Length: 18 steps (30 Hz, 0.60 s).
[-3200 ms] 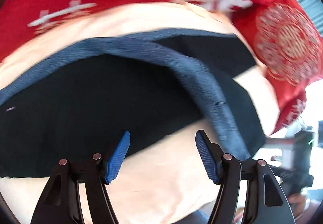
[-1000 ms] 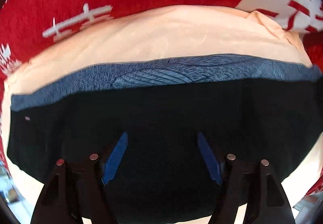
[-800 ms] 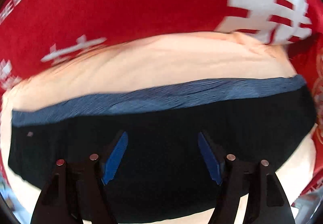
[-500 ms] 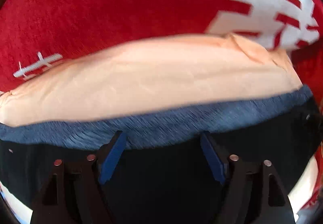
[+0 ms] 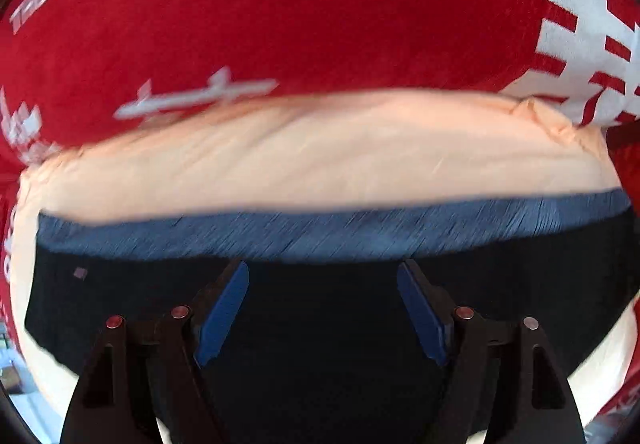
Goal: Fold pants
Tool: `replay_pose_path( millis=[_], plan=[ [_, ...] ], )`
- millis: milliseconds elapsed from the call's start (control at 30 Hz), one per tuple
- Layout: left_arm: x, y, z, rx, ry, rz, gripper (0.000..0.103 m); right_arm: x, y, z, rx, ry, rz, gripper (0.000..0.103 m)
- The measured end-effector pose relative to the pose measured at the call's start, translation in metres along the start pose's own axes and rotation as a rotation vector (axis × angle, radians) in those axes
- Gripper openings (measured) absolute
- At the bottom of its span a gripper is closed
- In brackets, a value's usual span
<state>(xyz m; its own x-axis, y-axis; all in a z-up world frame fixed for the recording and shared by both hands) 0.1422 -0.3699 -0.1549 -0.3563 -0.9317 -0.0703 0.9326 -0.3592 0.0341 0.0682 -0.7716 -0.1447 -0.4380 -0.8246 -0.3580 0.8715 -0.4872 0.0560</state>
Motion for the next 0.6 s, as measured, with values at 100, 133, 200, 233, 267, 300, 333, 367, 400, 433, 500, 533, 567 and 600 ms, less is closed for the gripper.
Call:
replay_pose_path(
  millis=[100,133,200,233,267,300,333,367,400,433,500,533,567,600],
  plan=[
    [-0.026,-0.025,0.001,-0.026,0.003,0.025,0.078,-0.023,-0.029,-0.007,-0.071,0.131,0.003,0.019],
    [-0.040,-0.034,0.002,-0.028,0.009,0.029,0.078,-0.035,-0.039,-0.011,-0.093,0.174,0.004,0.024],
    [-0.071,-0.048,0.003,-0.027,0.029,0.031,0.078,-0.058,-0.064,-0.022,-0.145,0.258,0.009,0.036],
    [-0.087,-0.053,0.003,-0.026,0.040,0.032,0.078,-0.071,-0.078,-0.026,-0.165,0.291,0.014,0.042],
    [-0.105,-0.059,0.004,-0.025,0.050,0.035,0.078,-0.089,-0.096,-0.034,-0.185,0.328,0.023,0.044],
    [-0.130,-0.063,0.002,-0.025,0.067,0.042,0.078,-0.113,-0.102,-0.036,-0.206,0.354,0.032,0.044],
    [-0.146,-0.063,0.001,-0.025,0.084,0.048,0.078,-0.134,-0.115,-0.048,-0.232,0.379,0.042,0.044],
    [-0.162,-0.060,-0.003,-0.024,0.103,0.055,0.078,-0.156,-0.134,-0.062,-0.261,0.406,0.052,0.044],
    [-0.186,-0.062,-0.005,-0.018,0.124,0.066,0.078,-0.172,-0.146,-0.072,-0.285,0.427,0.059,0.044],
    [-0.205,-0.063,-0.009,-0.011,0.147,0.078,0.078,-0.190,-0.162,-0.083,-0.311,0.451,0.059,0.044],
    [-0.249,-0.066,-0.020,-0.011,0.180,0.111,0.078,-0.225,-0.186,-0.115,-0.366,0.511,0.039,0.044],
    [-0.269,-0.058,-0.025,-0.020,0.180,0.123,0.078,-0.239,-0.194,-0.128,-0.384,0.531,0.031,0.044],
    [-0.286,-0.060,-0.035,-0.034,0.168,0.129,0.079,-0.257,-0.203,-0.139,-0.390,0.538,0.029,0.044],
    [-0.294,-0.065,-0.039,-0.030,0.147,0.125,0.082,-0.269,-0.210,-0.150,-0.387,0.531,0.029,0.044]
  ],
)
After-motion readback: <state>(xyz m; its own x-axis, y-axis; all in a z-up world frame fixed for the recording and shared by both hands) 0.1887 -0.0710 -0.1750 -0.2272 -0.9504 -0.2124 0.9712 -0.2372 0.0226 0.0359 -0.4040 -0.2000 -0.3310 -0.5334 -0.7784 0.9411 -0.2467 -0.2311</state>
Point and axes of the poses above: each gripper's, at about its wrist camera, not at the fingertips, and z roughly against the way its jaws point, x to its right, y to its top, the point moved 1 cm from there along -z, roughly the way its jaws point, and after that the axes turned 12 degrees about -x, right-handed, at the moved point
